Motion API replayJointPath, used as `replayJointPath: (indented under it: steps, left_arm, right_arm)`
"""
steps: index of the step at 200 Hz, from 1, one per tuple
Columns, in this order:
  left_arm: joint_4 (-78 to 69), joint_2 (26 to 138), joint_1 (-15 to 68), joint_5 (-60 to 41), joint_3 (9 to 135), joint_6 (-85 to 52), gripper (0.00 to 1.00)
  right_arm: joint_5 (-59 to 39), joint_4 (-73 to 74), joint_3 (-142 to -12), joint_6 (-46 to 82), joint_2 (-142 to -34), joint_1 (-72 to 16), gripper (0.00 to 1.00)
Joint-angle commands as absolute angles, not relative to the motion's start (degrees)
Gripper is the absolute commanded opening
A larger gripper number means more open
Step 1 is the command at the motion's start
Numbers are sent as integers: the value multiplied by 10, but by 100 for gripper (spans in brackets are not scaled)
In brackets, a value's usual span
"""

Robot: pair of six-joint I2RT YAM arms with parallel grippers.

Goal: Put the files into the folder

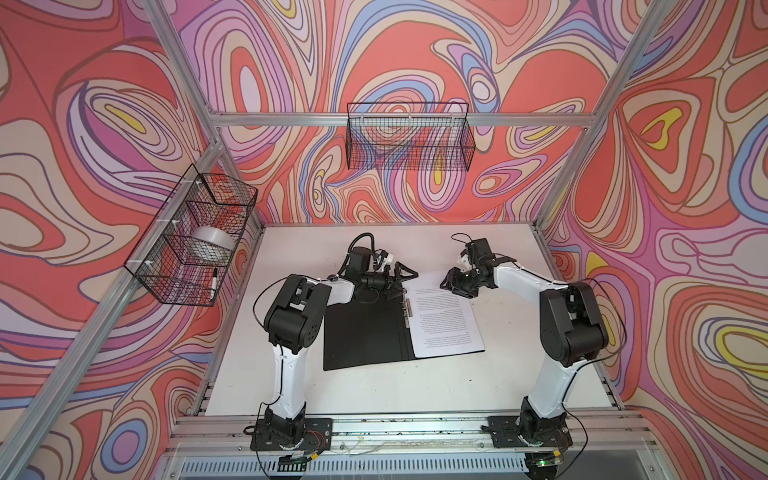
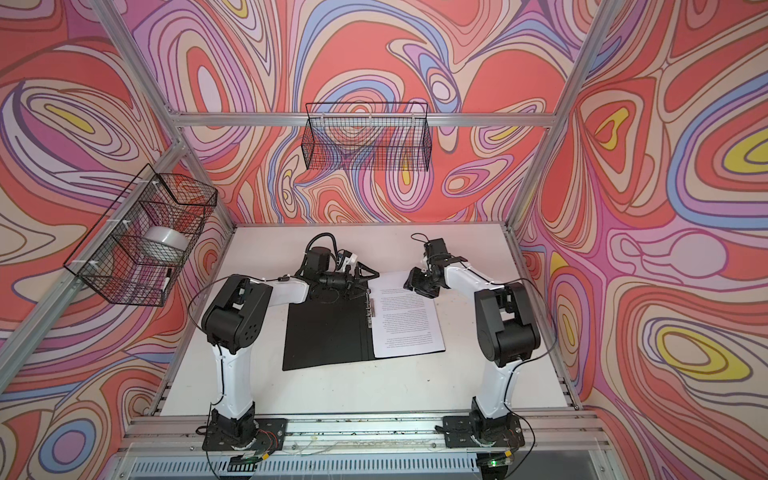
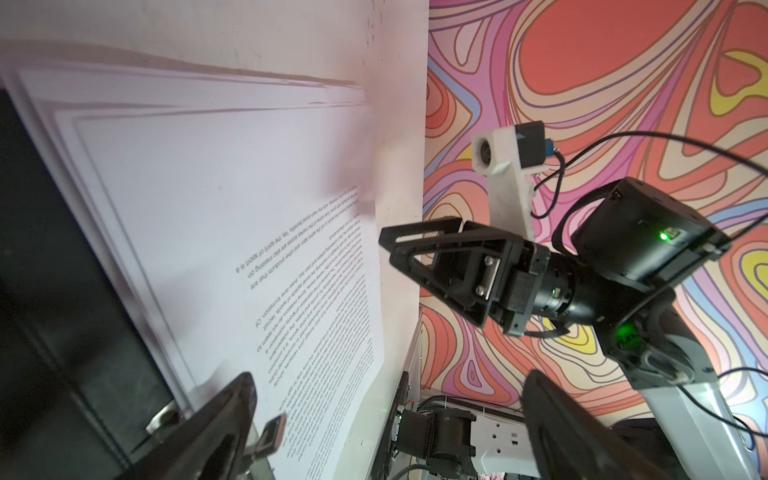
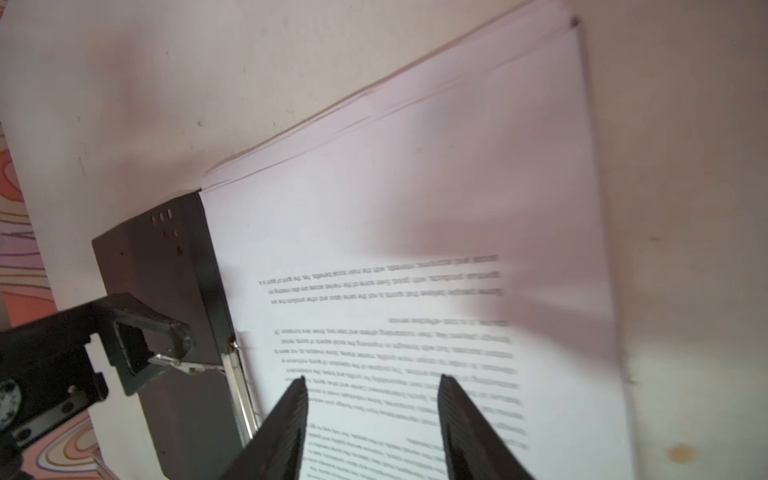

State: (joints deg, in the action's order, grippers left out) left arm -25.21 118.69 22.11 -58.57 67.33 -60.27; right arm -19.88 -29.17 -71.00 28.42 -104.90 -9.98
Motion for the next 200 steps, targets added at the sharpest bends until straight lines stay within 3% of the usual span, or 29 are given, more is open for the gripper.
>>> replayJointPath:
  steps: [1, 37, 200]
  left_arm:
    - [-278, 1172, 223, -596, 664, -613, 100]
    - [-279, 1170, 225, -597, 665, -615, 100]
    - [-300, 1188, 226, -607, 672, -628, 100]
  right_arm:
    - [-159, -297, -691, 275, -1029, -72, 68]
    - [-163, -288, -687, 259, -1054, -64, 74]
    - [-213, -249, -676, 270, -1078, -73, 69]
